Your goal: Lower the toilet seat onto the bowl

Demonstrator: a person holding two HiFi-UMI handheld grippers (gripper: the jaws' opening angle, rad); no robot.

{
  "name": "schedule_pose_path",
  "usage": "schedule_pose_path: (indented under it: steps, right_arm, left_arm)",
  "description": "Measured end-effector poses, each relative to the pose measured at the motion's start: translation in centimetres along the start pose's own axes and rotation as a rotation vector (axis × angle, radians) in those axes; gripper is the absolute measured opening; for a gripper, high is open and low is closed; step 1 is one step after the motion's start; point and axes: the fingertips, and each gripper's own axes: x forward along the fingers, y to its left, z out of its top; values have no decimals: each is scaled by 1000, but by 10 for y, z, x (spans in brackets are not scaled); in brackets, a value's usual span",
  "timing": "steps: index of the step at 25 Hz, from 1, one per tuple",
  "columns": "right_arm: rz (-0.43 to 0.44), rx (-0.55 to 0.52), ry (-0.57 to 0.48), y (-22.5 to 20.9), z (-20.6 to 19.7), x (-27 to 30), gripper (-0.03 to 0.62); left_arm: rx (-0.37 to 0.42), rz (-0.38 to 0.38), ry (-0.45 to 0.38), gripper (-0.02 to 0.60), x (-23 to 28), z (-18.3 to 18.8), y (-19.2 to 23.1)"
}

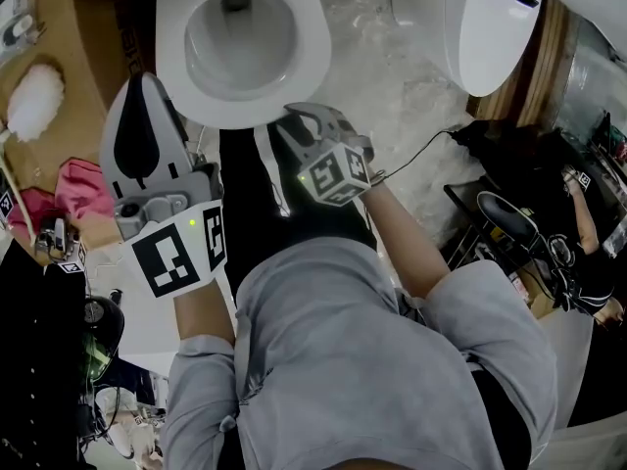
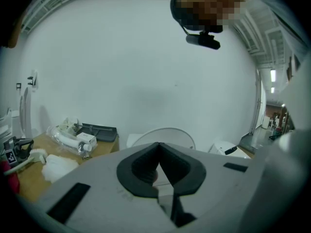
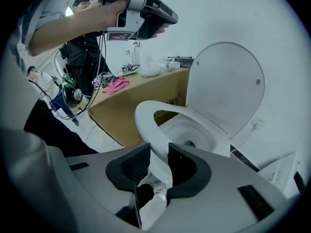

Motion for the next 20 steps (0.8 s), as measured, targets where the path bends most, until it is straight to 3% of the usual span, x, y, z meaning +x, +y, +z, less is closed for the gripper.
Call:
schedule_pose_path:
  steps: [20]
  right_arm:
    - [6, 60, 13, 20, -46, 34, 83]
  left_arm:
    - [12, 7, 53, 0, -3, -43, 3]
